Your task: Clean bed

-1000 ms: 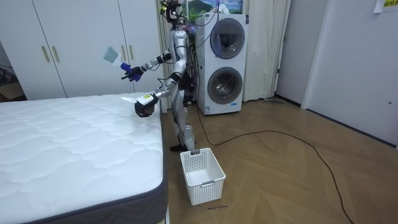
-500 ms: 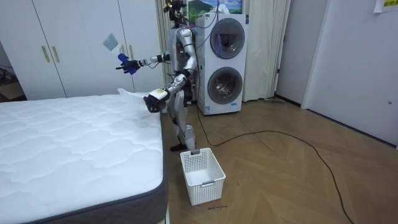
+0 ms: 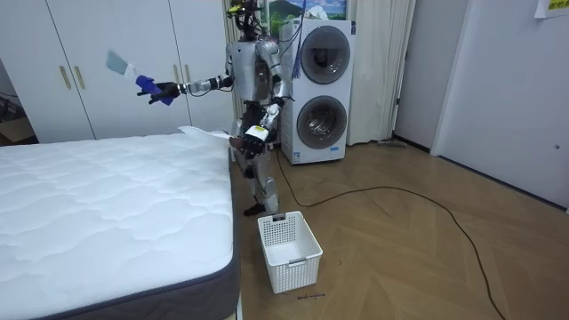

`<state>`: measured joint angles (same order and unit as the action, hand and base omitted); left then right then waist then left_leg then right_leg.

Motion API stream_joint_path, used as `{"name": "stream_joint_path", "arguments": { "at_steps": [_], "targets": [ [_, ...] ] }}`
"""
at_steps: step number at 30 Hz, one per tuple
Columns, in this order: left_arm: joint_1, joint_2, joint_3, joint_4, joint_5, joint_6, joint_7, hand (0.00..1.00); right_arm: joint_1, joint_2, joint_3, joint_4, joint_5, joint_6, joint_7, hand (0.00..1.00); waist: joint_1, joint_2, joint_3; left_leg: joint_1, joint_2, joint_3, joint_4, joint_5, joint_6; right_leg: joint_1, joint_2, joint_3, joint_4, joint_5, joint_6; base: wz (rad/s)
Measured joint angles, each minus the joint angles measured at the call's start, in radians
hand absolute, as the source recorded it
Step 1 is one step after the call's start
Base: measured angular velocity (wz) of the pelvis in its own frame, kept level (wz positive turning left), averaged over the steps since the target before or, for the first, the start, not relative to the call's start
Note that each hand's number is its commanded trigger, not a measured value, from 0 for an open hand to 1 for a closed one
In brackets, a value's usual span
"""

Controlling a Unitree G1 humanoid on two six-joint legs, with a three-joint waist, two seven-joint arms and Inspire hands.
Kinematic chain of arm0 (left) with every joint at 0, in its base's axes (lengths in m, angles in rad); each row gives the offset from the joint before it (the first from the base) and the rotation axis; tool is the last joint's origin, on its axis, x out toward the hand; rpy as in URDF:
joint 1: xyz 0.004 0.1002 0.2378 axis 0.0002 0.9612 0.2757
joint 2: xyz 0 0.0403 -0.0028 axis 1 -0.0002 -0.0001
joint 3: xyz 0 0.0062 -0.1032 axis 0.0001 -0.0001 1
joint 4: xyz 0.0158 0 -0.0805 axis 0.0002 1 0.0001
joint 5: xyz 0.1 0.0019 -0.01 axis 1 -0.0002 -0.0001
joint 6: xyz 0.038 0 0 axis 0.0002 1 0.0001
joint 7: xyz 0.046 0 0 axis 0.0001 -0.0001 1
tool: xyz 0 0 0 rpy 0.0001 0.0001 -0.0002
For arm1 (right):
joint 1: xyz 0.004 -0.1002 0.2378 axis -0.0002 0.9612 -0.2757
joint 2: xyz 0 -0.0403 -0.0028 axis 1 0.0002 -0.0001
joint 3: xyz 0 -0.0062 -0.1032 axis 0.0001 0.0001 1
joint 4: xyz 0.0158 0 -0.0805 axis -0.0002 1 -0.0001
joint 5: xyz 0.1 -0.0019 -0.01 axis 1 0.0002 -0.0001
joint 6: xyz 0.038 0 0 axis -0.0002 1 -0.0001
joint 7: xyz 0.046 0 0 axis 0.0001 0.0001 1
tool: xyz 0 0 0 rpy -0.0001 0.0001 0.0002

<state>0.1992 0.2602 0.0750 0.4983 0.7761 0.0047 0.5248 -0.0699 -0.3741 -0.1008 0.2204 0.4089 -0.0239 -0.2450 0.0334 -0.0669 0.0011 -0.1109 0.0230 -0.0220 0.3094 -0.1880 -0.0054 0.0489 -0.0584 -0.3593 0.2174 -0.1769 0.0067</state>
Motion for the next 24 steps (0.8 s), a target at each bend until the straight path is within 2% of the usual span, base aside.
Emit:
{"name": "stream_joint_path", "arguments": {
  "at_steps": [1, 2, 4, 5, 6, 7, 9, 10, 14, 18, 20, 21, 23, 24],
  "targets": [
    [-0.002, -0.005, 0.000, 0.000, -0.001, -0.001, -0.010, 1.00, 0.010, 0.000, 0.000, 0.000, -0.023, 0.000, -0.008, 0.00, -0.004, -0.004, 0.0010, -0.014, 0.015, 0.079, 0.012, 0.004, 0.004, 0.014, -0.004, -0.011, 0.002, -0.012, 0.001, 1.22],
    [-0.005, -0.005, 0.000, 0.000, -0.001, -0.001, -0.013, 1.00, 0.013, 0.000, 0.000, -0.001, -0.030, 0.000, -0.013, 0.00, -0.009, -0.006, 0.0019, -0.025, 0.024, 0.118, 0.022, 0.005, 0.007, 0.022, -0.007, -0.024, 0.002, -0.019, 0.002, 1.24],
    [-0.022, -0.007, 0.001, 0.001, -0.001, -0.002, -0.018, 1.00, 0.016, 0.000, -0.006, -0.006, -0.044, -0.007, -0.029, 0.00, -0.030, -0.012, 0.0021, -0.059, 0.060, 0.268, 0.048, 0.019, 0.022, 0.038, -0.028, -0.079, -0.007, -0.052, 0.005, 1.27],
    [-0.026, -0.009, 0.000, 0.003, -0.001, -0.003, -0.020, 1.00, 0.016, 0.000, -0.011, -0.006, -0.045, -0.010, -0.031, 0.00, -0.032, -0.008, 0.0022, -0.065, 0.071, 0.302, 0.053, 0.024, 0.025, 0.044, -0.028, -0.103, -0.012, -0.053, 0.005, 1.19],
    [-0.030, -0.009, 0.001, 0.003, -0.002, -0.004, -0.025, 1.00, 0.016, 0.000, -0.022, -0.006, -0.051, -0.012, -0.039, 0.00, -0.046, -0.006, 0.0021, -0.071, 0.079, 0.354, 0.057, 0.035, 0.035, 0.055, -0.034, -0.152, -0.019, -0.057, 0.008, 1.22],
    [-0.037, -0.009, 0.003, 0.004, -0.007, -0.004, -0.027, 1.00, 0.016, 0.000, -0.032, -0.006, -0.064, -0.012, -0.047, 0.00, -0.053, -0.004, 0.0030, -0.082, 0.083, 0.379, 0.062, 0.042, 0.043, 0.066, -0.040, -0.204, -0.021, -0.067, 0.012, 1.21],
    [-0.055, -0.010, 0.001, 0.014, -0.013, -0.004, -0.027, 1.00, 0.013, 0.000, -0.042, -0.006, -0.058, -0.015, -0.056, 0.00, -0.051, -0.001, 0.0038, -0.089, 0.076, 0.373, 0.067, 0.045, 0.049, 0.071, -0.044, -0.240, -0.013, -0.079, 0.020, 0.86],
    [-0.057, -0.010, 0.001, 0.014, -0.023, -0.004, -0.027, 1.00, 0.010, 0.000, -0.041, -0.008, -0.056, -0.028, -0.055, 0.00, -0.044, 0.002, 0.0044, -0.090, 0.065, 0.356, 0.066, 0.045, 0.049, 0.080, -0.047, -0.258, -0.014, -0.082, 0.025, 0.51],
    [-0.064, -0.009, 0.003, 0.013, -0.046, -0.004, -0.027, 1.00, 0.010, 0.000, -0.039, -0.033, -0.066, -0.034, -0.062, 0.00, -0.011, 0.009, 0.0022, -0.096, 0.034, 0.336, 0.046, 0.052, 0.055, 0.081, -0.053, -0.279, -0.010, -0.080, 0.033, 0.22],
    [-0.084, -0.010, 0.006, 0.009, -0.057, -0.007, -0.027, 1.00, 0.012, 0.007, -0.028, -0.028, -0.068, -0.035, -0.088, 0.00, 0.029, 0.013, 0.0014, -0.090, 0.025, 0.340, 0.036, 0.051, 0.067, 0.068, -0.079, -0.286, 0.073, -0.079, 0.035, 0.16],
    [-0.095, -0.010, 0.006, -0.006, -0.057, -0.015, -0.027, 1.00, 0.012, 0.009, -0.026, -0.026, -0.061, -0.036, -0.095, 0.00, 0.043, 0.015, 0.0017, -0.091, 0.020, 0.332, 0.039, 0.045, 0.077, 0.052, -0.095, -0.278, 0.123, -0.079, 0.035, 0.17],
    [-0.104, -0.010, 0.006, -0.010, -0.057, -0.030, -0.027, 1.00, 0.012, 0.009, -0.021, -0.026, -0.060, -0.036, -0.105, 0.00, 0.056, 0.018, 0.0018, -0.095, 0.016, 0.318, 0.041, 0.036, 0.086, 0.040, -0.106, -0.267, 0.157, -0.078, 0.035, 0.18],
    [-0.117, -0.010, 0.006, -0.012, -0.057, -0.046, -0.027, 1.00, 0.012, 0.012, -0.005, -0.019, -0.061, -0.037, -0.121, 0.00, 0.063, 0.022, 0.0030, -0.094, 0.002, 0.258, 0.052, 0.022, 0.097, 0.012, -0.120, -0.231, 0.223, -0.078, 0.034, 0.26],
    [-0.123, -0.010, 0.006, -0.012, -0.058, -0.049, -0.026, 1.00, 0.012, 0.015, 0.003, -0.007, -0.066, -0.040, -0.121, 0.00, 0.054, 0.023, 0.0054, -0.092, -0.022, 0.190, 0.049, 0.014, 0.109, -0.009, -0.102, -0.155, 0.233, -0.096, 0.032, 0.39]
  ]
}}
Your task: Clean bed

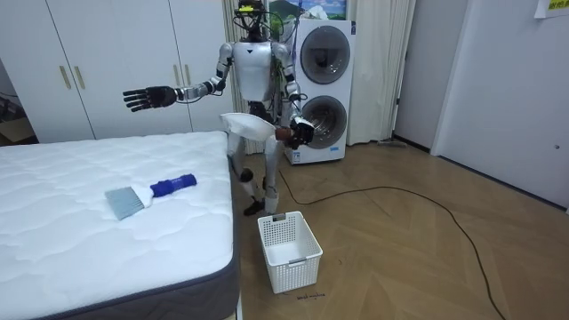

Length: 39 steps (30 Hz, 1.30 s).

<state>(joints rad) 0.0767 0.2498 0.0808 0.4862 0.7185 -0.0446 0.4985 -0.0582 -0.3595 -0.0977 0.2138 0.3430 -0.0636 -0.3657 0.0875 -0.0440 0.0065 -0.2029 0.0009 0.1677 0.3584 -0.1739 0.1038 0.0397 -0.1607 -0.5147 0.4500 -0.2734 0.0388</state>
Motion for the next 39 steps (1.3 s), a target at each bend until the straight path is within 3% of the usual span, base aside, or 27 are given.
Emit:
{"name": "stream_joint_path", "arguments": {
  "at_steps": [1, 2, 3, 4, 5, 7, 8, 10, 12, 13, 14, 15, 16, 17, 18, 19, 22, 24, 25, 26, 27, 28, 29, 30, 33, 36, 39],
  "targets": [
    [0.001, 0.000, 0.000, 0.000, 0.000, 0.001, 0.000, 1.00, 0.000, 0.007, 0.000, 0.013, -0.016, 0.000, 0.003, 0.00, -0.005, 0.009, 0.0042, 0.002, -0.026, -0.099, -0.014, 0.013, 0.008, -0.023, 0.044, 0.062, -0.020, -0.027, -0.026, 0.42],
    [0.003, 0.003, 0.001, 0.000, 0.000, 0.002, 0.000, 1.00, 0.001, 0.012, 0.000, 0.020, -0.030, 0.000, 0.003, 0.00, -0.010, 0.011, 0.0058, 0.009, -0.036, -0.142, -0.030, 0.022, 0.008, -0.036, 0.067, 0.081, -0.037, -0.032, -0.034, 0.52],
    [0.003, 0.011, 0.003, 0.001, 0.000, 0.004, -0.001, 1.00, 0.002, 0.019, 0.001, 0.028, -0.034, 0.002, -0.002, 0.00, -0.023, 0.009, 0.0066, 0.021, -0.049, -0.216, -0.064, 0.049, 0.010, -0.066, 0.110, 0.115, -0.075, -0.029, -0.041, 0.72],
    [0.004, 0.011, 0.015, 0.003, -0.001, 0.004, -0.002, 1.00, 0.003, 0.022, 0.001, 0.027, -0.034, 0.002, -0.009, 0.00, -0.036, 0.006, 0.0063, 0.029, -0.071, -0.313, -0.091, 0.083, 0.015, -0.097, 0.147, 0.165, -0.117, -0.015, -0.045, 0.79],
    [0.005, 0.012, 0.018, 0.003, -0.003, 0.004, -0.004, 1.00, 0.003, 0.022, 0.000, 0.027, -0.034, 0.002, -0.016, 0.00, -0.045, 0.004, 0.0068, 0.033, -0.083, -0.365, -0.096, 0.094, 0.016, -0.110, 0.166, 0.195, -0.142, -0.003, -0.048, 0.91],
    [0.022, 0.013, 0.022, 0.004, -0.010, 0.004, -0.011, 1.00, 0.008, 0.022, -0.004, 0.027, -0.034, 0.002, -0.046, 0.00, -0.082, 0.001, 0.0057, 0.063, -0.127, -0.581, -0.101, 0.117, 0.002, -0.146, 0.228, 0.304, -0.215, 0.073, -0.070, 0.98],
    [0.025, 0.014, 0.022, 0.004, -0.010, 0.004, -0.011, 1.00, 0.010, 0.021, -0.006, 0.027, -0.034, 0.002, -0.051, 0.00, -0.087, 0.000, 0.0060, 0.073, -0.138, -0.634, -0.100, 0.119, -0.001, -0.153, 0.239, 0.327, -0.224, 0.090, -0.073, 1.03],
    [0.028, 0.014, 0.020, 0.004, -0.009, 0.003, -0.019, 1.00, 0.031, 0.021, -0.029, 0.022, -0.035, 0.002, -0.065, 0.00, -0.102, -0.009, 0.0019, 0.109, -0.181, -0.823, -0.089, 0.125, -0.009, -0.172, 0.269, 0.410, -0.267, 0.155, -0.073, 1.17],
    [0.029, 0.017, 0.013, 0.004, -0.008, 0.003, -0.025, 1.00, 0.050, 0.018, -0.052, 0.003, -0.043, 0.000, -0.083, 0.00, -0.110, -0.024, 0.0011, 0.121, -0.208, -0.881, -0.078, 0.125, -0.012, -0.173, 0.265, 0.451, -0.283, 0.207, -0.067, 1.19],
    [0.030, 0.021, 0.013, 0.004, -0.009, 0.003, -0.026, 1.00, 0.046, 0.015, -0.053, 0.001, -0.043, -0.002, -0.095, 0.00, -0.103, -0.042, 0.0076, 0.117, -0.224, -0.847, -0.073, 0.119, -0.019, -0.162, 0.244, 0.457, -0.286, 0.246, -0.066, 0.94],
    [0.030, 0.024, 0.013, 0.005, -0.010, 0.005, -0.027, 1.00, 0.045, 0.015, -0.052, -0.002, -0.043, -0.002, -0.100, 0.00, -0.103, -0.049, 0.0061, 0.100, -0.228, -0.783, -0.062, 0.104, -0.029, -0.155, 0.226, 0.452, -0.280, 0.278, -0.071, 0.99],
    [0.029, 0.026, 0.011, 0.006, -0.009, 0.009, -0.029, 1.00, 0.046, 0.012, -0.052, -0.014, -0.047, -0.004, -0.115, 0.00, -0.107, -0.059, -0.0004, 0.045, -0.226, -0.616, -0.020, 0.058, -0.049, -0.133, 0.193, 0.437, -0.276, 0.277, -0.059, 0.98],
    [0.025, 0.027, 0.007, 0.006, -0.010, 0.015, -0.030, 1.00, 0.046, 0.011, -0.050, -0.018, -0.055, -0.011, -0.121, 0.00, -0.097, -0.041, 0.0119, -0.009, -0.184, -0.428, 0.040, 0.006, -0.068, -0.126, 0.188, 0.426, -0.267, 0.229, -0.052, 0.83],
    [0.026, 0.027, 0.006, 0.006, -0.010, 0.018, -0.030, 1.00, 0.047, 0.012, -0.047, -0.018, -0.055, -0.012, -0.121, 0.00, -0.089, -0.033, 0.0175, -0.024, -0.167, -0.374, 0.065, -0.017, -0.087, -0.127, 0.189, 0.420, -0.257, 0.210, -0.054, 0.31],
    [0.032, 0.028, 0.006, 0.006, -0.010, 0.026, -0.030, 1.00, 0.055, 0.013, -0.043, -0.018, -0.054, -0.012, -0.120, 0.00, -0.062, -0.016, 0.0206, -0.034, -0.166, -0.367, 0.091, -0.040, -0.101, -0.131, 0.193, 0.416, -0.243, 0.187, -0.055, 0.15],
    [0.033, 0.030, 0.009, 0.005, -0.008, 0.029, -0.029, 1.00, 0.064, 0.013, -0.043, -0.018, -0.060, -0.012, -0.117, 0.00, -0.042, -0.005, 0.0173, -0.031, -0.174, -0.386, 0.090, -0.043, -0.095, -0.136, 0.198, 0.416, -0.239, 0.182, -0.055, 0.16],
    [0.029, 0.039, 0.030, 0.006, -0.008, 0.032, -0.021, 1.00, 0.058, 0.013, -0.040, -0.013, -0.074, -0.016, -0.100, 0.00, 0.002, -0.002, 0.0173, -0.033, -0.175, -0.393, 0.085, -0.034, -0.079, -0.144, 0.197, 0.416, -0.226, 0.175, -0.059, 0.15],
    [0.028, 0.041, 0.037, 0.020, -0.006, 0.033, -0.020, 1.00, 0.055, 0.013, -0.035, 0.010, -0.078, -0.032, -0.090, 0.00, 0.006, -0.002, 0.0172, -0.041, -0.175, -0.394, 0.084, -0.032, -0.076, -0.141, 0.196, 0.400, -0.225, 0.174, -0.059, 0.27],
    [0.029, 0.041, 0.036, 0.038, -0.007, 0.035, -0.017, 1.00, 0.057, 0.013, -0.027, 0.025, -0.077, -0.032, -0.089, 0.00, 0.005, -0.003, 0.0171, -0.039, -0.177, -0.391, 0.076, -0.031, -0.093, -0.138, 0.191, 0.386, -0.228, 0.174, -0.060, 0.39],
    [0.029, 0.041, 0.036, 0.053, -0.008, 0.036, -0.015, 1.00, 0.057, 0.013, -0.017, 0.036, -0.078, -0.033, -0.088, 0.00, 0.000, -0.011, 0.0177, -0.036, -0.182, -0.387, 0.067, -0.029, -0.139, -0.131, 0.171, 0.371, -0.236, 0.175, -0.061, 0.65],
    [0.024, 0.042, 0.031, 0.078, -0.013, 0.039, -0.011, 1.00, 0.058, 0.013, 0.000, 0.067, -0.080, -0.036, -0.076, 0.00, -0.032, -0.040, 0.0163, -0.059, -0.160, -0.302, 0.090, -0.046, -0.186, -0.117, 0.131, 0.334, -0.252, 0.169, -0.060, 0.98],
    [0.001, 0.052, 0.008, 0.103, -0.019, 0.034, -0.010, 1.00, 0.056, 0.014, -0.003, 0.106, -0.084, -0.046, -0.067, 0.00, -0.041, -0.014, 0.0200, -0.127, -0.024, -0.219, 0.211, -0.101, -0.098, -0.138, 0.152, 0.310, -0.197, 0.136, -0.051, 1.06],
    [-0.015, 0.058, -0.003, 0.121, -0.020, 0.030, -0.010, 1.00, 0.056, 0.016, -0.003, 0.122, -0.086, -0.046, -0.066, 0.00, -0.041, -0.006, 0.0215, -0.154, 0.022, -0.217, 0.247, -0.137, -0.107, -0.156, 0.160, 0.313, -0.152, 0.099, -0.037, 0.92],
    [-0.035, 0.065, -0.021, 0.154, -0.020, 0.032, -0.012, 1.00, 0.059, 0.026, 0.001, 0.146, -0.101, -0.043, -0.063, 0.00, -0.045, -0.006, 0.0226, -0.178, 0.013, -0.200, 0.281, -0.147, -0.090, -0.195, 0.147, 0.317, -0.086, 0.049, -0.020, 0.50],
    [-0.038, 0.073, -0.031, 0.176, -0.016, 0.042, -0.011, 1.00, 0.050, 0.038, -0.001, 0.155, -0.163, -0.050, -0.058, 0.00, -0.047, -0.011, 0.0200, -0.195, -0.038, -0.225, 0.235, -0.110, -0.028, -0.235, 0.124, 0.310, -0.071, 0.044, -0.009, 0.37],
    [-0.047, 0.116, -0.029, 0.184, -0.009, 0.049, -0.010, 1.00, 0.045, 0.039, 0.023, 0.186, -0.196, -0.051, -0.056, 0.00, -0.042, 0.001, 0.0191, -0.194, -0.060, -0.236, 0.205, -0.089, -0.010, -0.247, 0.105, 0.311, -0.060, 0.043, -0.005, 0.28],
    [-0.098, 0.163, -0.030, 0.213, 0.003, 0.049, -0.008, 1.00, 0.035, 0.039, 0.057, 0.190, -0.197, -0.051, -0.035, 0.00, -0.040, 0.012, 0.0200, -0.203, -0.079, -0.245, 0.188, -0.072, -0.006, -0.271, 0.078, 0.305, -0.022, 0.029, 0.003, 0.22]
  ]
}}
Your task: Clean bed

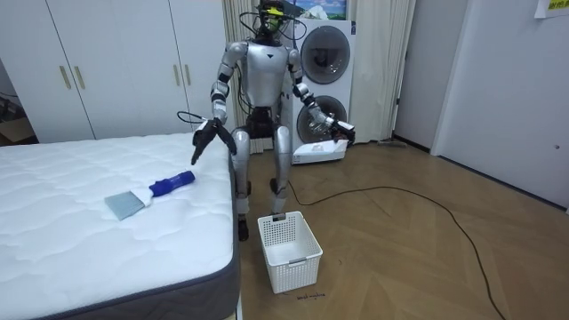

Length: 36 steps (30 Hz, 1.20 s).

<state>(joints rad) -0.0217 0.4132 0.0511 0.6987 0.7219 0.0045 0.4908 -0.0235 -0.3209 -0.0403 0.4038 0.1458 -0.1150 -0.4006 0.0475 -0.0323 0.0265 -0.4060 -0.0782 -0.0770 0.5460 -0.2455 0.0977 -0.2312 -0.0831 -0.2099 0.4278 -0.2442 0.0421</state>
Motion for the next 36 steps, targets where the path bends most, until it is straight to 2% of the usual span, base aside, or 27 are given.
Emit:
{"name": "stream_joint_path", "arguments": {
  "at_steps": [2, 3, 4, 8, 9, 11, 13, 16, 17, 19, 22, 25, 30, 33, 36],
  "targets": [
    [-0.030, 0.024, -0.004, 0.021, 0.021, 0.000, 0.001, 1.00, -0.003, 0.000, 0.026, 0.006, -0.001, 0.000, 0.012, 0.00, -0.005, 0.010, -0.0001, -0.003, -0.009, -0.008, -0.008, 0.005, 0.000, 0.001, -0.003, -0.014, 0.002, -0.007, 0.002, 0.19],
    [-0.036, 0.052, -0.023, 0.025, 0.024, -0.003, 0.002, 1.00, -0.012, -0.001, 0.044, 0.022, -0.001, 0.000, 0.018, 0.00, -0.014, 0.017, 0.0016, -0.002, -0.014, -0.014, -0.017, 0.011, 0.000, 0.001, -0.005, -0.018, 0.000, -0.007, 0.002, 0.16],
    [-0.048, 0.078, -0.047, 0.026, 0.032, -0.004, 0.001, 1.00, -0.019, -0.002, 0.058, 0.033, -0.001, 0.000, 0.018, 0.00, -0.021, 0.027, 0.0070, -0.005, -0.016, -0.019, -0.018, 0.013, 0.000, 0.000, -0.006, -0.021, 0.000, -0.007, 0.002, 0.16],
    [-0.104, 0.119, -0.083, 0.028, 0.064, -0.012, -0.012, 1.00, -0.044, -0.004, 0.066, 0.065, -0.014, -0.006, 0.018, 0.00, -0.025, 0.060, 0.0074, -0.055, -0.022, -0.022, -0.026, 0.031, -0.001, -0.051, -0.015, -0.040, 0.005, -0.007, 0.002, 0.06],
    [-0.126, 0.140, -0.096, 0.032, 0.079, -0.012, -0.029, 1.00, -0.067, -0.004, 0.077, 0.095, -0.022, -0.019, 0.020, 0.00, -0.029, 0.069, 0.0090, -0.074, -0.022, -0.018, -0.028, 0.038, -0.002, -0.069, -0.018, -0.040, 0.005, -0.007, 0.002, -0.05],
    [-0.152, 0.182, -0.134, 0.043, 0.099, -0.019, -0.046, 1.00, -0.086, -0.006, 0.099, 0.126, -0.027, -0.019, 0.036, 0.00, -0.040, 0.084, 0.0101, -0.089, -0.024, -0.015, -0.028, 0.046, -0.002, -0.087, -0.021, -0.042, 0.008, -0.007, 0.001, 0.02],
    [-0.179, 0.242, -0.191, 0.068, 0.099, -0.029, -0.076, 1.00, -0.087, -0.007, 0.116, 0.128, -0.031, -0.019, 0.046, 0.00, -0.056, 0.110, 0.0129, -0.105, -0.024, -0.014, -0.029, 0.047, -0.002, -0.105, -0.022, -0.042, 0.015, -0.007, 0.001, 0.02],
    [-0.179, 0.275, -0.196, 0.087, 0.102, -0.025, -0.112, 1.00, -0.082, -0.006, 0.117, 0.130, -0.060, -0.019, 0.054, 0.00, -0.076, 0.140, 0.0149, -0.110, -0.025, -0.004, -0.035, 0.048, -0.001, -0.123, -0.029, -0.040, 0.029, -0.007, 0.001, -0.08],
    [-0.179, 0.280, -0.201, 0.091, 0.103, -0.020, -0.116, 1.00, -0.082, -0.008, 0.119, 0.130, -0.063, -0.019, 0.054, 0.00, -0.081, 0.149, 0.0167, -0.110, -0.026, -0.004, -0.036, 0.048, -0.001, -0.125, -0.032, -0.042, 0.034, -0.007, 0.001, -0.05],
    [-0.179, 0.292, -0.227, 0.099, 0.109, -0.002, -0.143, 1.00, -0.080, -0.019, 0.141, 0.130, -0.063, -0.019, 0.054, 0.00, -0.100, 0.166, 0.0152, -0.109, -0.039, 0.003, -0.048, 0.055, 0.004, -0.142, -0.052, -0.040, 0.062, -0.020, 0.005, 0.03],
    [-0.181, 0.300, -0.266, 0.100, 0.115, 0.003, -0.171, 1.00, -0.079, -0.032, 0.161, 0.129, -0.062, -0.019, 0.054, 0.00, -0.100, 0.181, 0.0161, -0.112, -0.045, 0.029, -0.049, 0.057, 0.007, -0.180, -0.075, -0.036, 0.112, -0.031, 0.005, -0.17],
    [-0.182, 0.305, -0.297, 0.103, 0.119, 0.008, -0.194, 1.00, -0.080, -0.039, 0.173, 0.129, -0.065, -0.019, 0.053, 0.00, -0.118, 0.184, 0.0154, -0.122, -0.059, 0.045, -0.044, 0.057, 0.008, -0.221, -0.100, -0.025, 0.179, -0.055, 0.004, -0.02],
    [-0.187, 0.310, -0.313, 0.107, 0.138, 0.020, -0.224, 1.00, -0.096, -0.041, 0.174, 0.136, -0.063, -0.019, 0.052, 0.00, -0.141, 0.197, 0.0165, -0.161, -0.059, 0.062, -0.034, 0.057, 0.008, -0.278, -0.107, -0.012, 0.220, -0.064, -0.002, -0.06],
    [-0.218, 0.315, -0.351, 0.107, 0.141, 0.032, -0.252, 1.00, -0.105, -0.043, 0.174, 0.141, -0.061, -0.019, 0.050, 0.00, -0.152, 0.206, 0.0191, -0.185, -0.059, 0.071, -0.026, 0.057, 0.008, -0.304, -0.111, -0.009, 0.235, -0.073, -0.004, -0.01],
    [-0.249, 0.315, -0.379, 0.105, 0.141, 0.033, -0.290, 1.00, -0.104, -0.043, 0.182, 0.143, -0.061, -0.019, 0.044, 0.00, -0.155, 0.212, 0.0209, -0.195, -0.057, 0.089, -0.023, 0.057, 0.008, -0.321, -0.111, 0.013, 0.252, -0.080, -0.004, -0.06]
  ]
}}
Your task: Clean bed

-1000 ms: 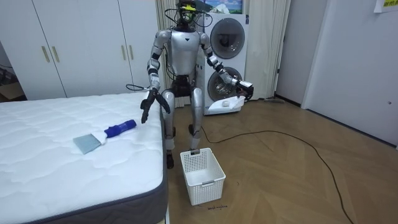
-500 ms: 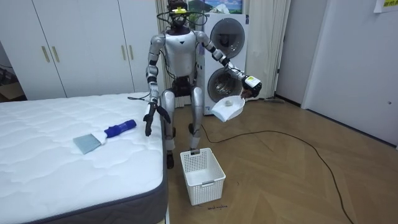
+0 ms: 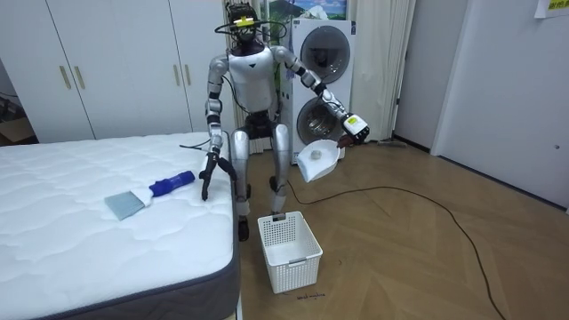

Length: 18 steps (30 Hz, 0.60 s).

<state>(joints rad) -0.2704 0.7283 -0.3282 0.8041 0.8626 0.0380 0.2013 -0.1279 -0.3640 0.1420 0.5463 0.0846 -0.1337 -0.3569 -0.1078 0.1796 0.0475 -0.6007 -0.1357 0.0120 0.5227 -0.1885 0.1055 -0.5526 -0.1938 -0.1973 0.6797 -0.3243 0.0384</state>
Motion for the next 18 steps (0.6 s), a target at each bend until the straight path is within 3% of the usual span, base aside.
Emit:
{"name": "stream_joint_path", "arguments": {
  "at_steps": [7, 13, 18],
  "targets": [
    [-0.043, 0.000, -0.035, 0.002, 0.001, 0.014, -0.067, 1.00, -0.002, -0.002, 0.035, -0.004, -0.050, 0.003, -0.012, 0.00, -0.007, 0.002, 0.0003, -0.016, 0.001, 0.015, 0.022, 0.000, 0.000, -0.027, -0.008, 0.004, 0.034, -0.010, -0.005, -0.03],
    [-0.055, 0.000, -0.034, 0.002, 0.001, 0.041, -0.084, 1.00, 0.002, -0.004, 0.033, -0.005, -0.076, 0.004, -0.010, 0.00, -0.005, 0.005, 0.0001, -0.027, 0.000, 0.015, 0.035, 0.000, 0.000, -0.041, -0.010, 0.003, 0.052, -0.013, -0.008, 0.00],
    [-0.060, 0.000, -0.031, 0.010, -0.001, 0.041, -0.086, 1.00, 0.002, -0.005, 0.032, -0.005, -0.084, 0.003, -0.011, 0.00, -0.005, 0.008, 0.0001, -0.035, -0.001, 0.014, 0.046, 0.000, 0.000, -0.050, -0.013, 0.002, 0.069, -0.017, -0.011, 0.02]
  ]
}}
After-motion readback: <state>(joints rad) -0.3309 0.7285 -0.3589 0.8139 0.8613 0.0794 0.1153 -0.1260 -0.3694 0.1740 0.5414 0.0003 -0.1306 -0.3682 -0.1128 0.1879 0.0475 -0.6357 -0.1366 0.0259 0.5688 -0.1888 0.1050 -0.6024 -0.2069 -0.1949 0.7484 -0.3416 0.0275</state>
